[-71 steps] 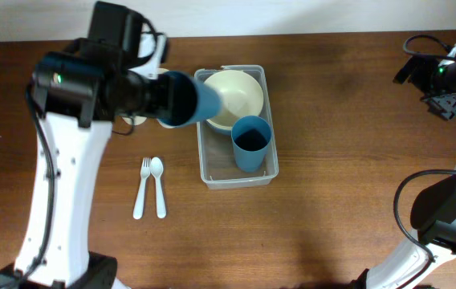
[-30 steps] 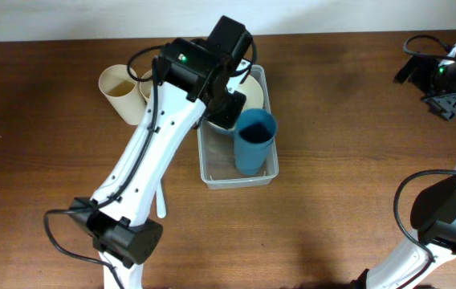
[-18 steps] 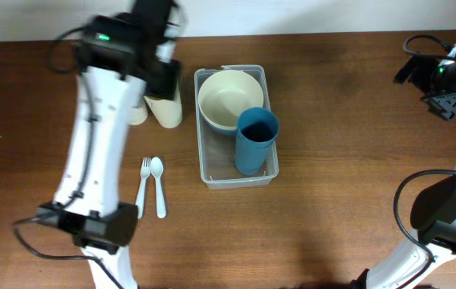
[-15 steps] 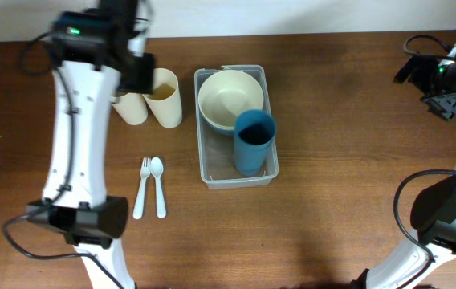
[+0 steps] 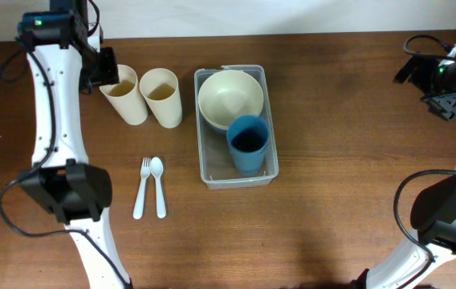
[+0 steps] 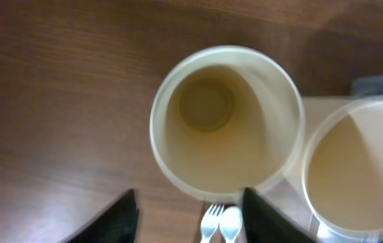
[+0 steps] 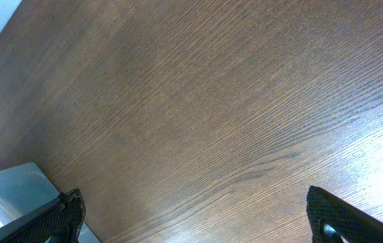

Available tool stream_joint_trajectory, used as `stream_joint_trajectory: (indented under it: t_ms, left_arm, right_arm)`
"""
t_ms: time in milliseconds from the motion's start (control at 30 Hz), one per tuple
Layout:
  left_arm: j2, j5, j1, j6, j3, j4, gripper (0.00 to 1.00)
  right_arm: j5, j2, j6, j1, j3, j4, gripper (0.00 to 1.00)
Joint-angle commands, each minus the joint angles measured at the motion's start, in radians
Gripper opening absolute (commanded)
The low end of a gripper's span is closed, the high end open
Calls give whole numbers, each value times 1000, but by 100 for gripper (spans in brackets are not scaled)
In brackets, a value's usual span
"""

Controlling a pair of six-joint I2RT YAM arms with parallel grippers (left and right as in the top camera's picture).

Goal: Pack container
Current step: 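Move the left gripper to the left cream cup and grasp its rim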

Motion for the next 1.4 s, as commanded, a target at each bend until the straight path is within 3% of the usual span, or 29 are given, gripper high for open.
stream_joint_trajectory:
  t_ms: [0,200,333,733,867,1167,1200,1367]
  left_arm:
    - [74,16,12,-7,3,34,44]
    - [146,15,25,-7,3,79,43]
    - [166,16,34,-7,3,82,22]
    - [158,16,35,-6,11,57,15]
    - [156,21,34,-6,87,19,20]
    - [151,28,36,-1,449,-155,39]
    - [140,30,38,3,456,-155,43]
    - [138,5,38,0,403,-155,45]
  right_arm:
    - [9,-2,-4,-1,2,0,99]
    - [9,-2,-4,-1,2,0,99]
    - [9,-2,-4,-1,2,0,99]
    - [9,-2,-4,-1,2,0,99]
    - [9,-2,-4,-1,2,0,99]
    - [9,-2,-4,-1,2,0,99]
    - [9,-2,-4,-1,2,0,99]
    - [9,-2,-4,-1,2,0,99]
